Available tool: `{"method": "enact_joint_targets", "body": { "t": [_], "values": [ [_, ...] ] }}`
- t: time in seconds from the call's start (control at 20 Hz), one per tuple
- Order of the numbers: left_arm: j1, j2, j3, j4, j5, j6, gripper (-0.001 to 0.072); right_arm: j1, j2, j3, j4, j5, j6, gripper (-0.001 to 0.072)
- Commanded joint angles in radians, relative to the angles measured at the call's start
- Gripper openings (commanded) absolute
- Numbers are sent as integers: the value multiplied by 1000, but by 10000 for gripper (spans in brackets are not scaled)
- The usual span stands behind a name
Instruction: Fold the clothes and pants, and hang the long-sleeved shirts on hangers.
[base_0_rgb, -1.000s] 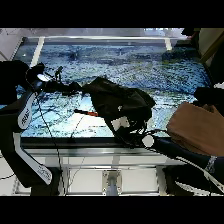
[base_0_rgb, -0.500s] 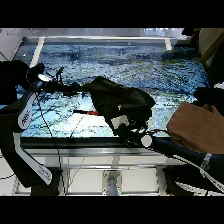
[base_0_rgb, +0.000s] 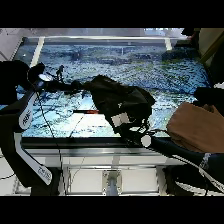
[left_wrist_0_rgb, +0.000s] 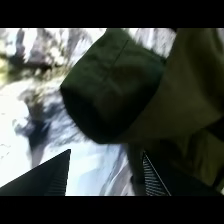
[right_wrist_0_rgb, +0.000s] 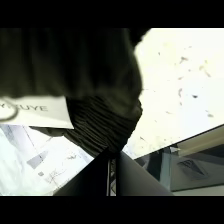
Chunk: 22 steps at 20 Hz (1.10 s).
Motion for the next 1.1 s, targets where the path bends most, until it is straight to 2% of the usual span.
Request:
{"method": "enact_joint_targets", "body": {
  "t": [0.0, 0.35, 0.4, 0.45, 0.5, 0.55, 0.65, 0.8, 1.05],
  "values": [
    [-22, -5, 1, -109, 89, 31, 488, 1, 2, 1, -3, -3, 0, 28],
    [-75, -56, 0, -109, 69, 29, 487, 1, 2, 1, -11, -4, 0, 27],
    [-85, -60, 0, -109, 90, 29, 464, 1, 2, 1, -20, -5, 0, 27],
    [-94, -63, 1, -109, 115, 29, 320, 1, 2, 2, -30, -6, 0, 27],
    [-101, -63, 1, -121, 145, 29, 106, 1, 2, 3, -33, -7, -1, 27],
    [-106, -63, 1, -144, 179, 36, 12, 1, 2, 8, -40, -9, -5, 27],
    [-99, -59, 14, -188, 187, 39, 11, 1, 19, 31, -74, -26, -61, 27],
    [-36, 19, 31, -185, 113, 40, 11, -14, 138, 37, -116, -21, -145, 26],
    [121, 327, 31, -29, -22, 48, 10, -89, 491, 37, -206, 2, -293, 24]
  ]
}}
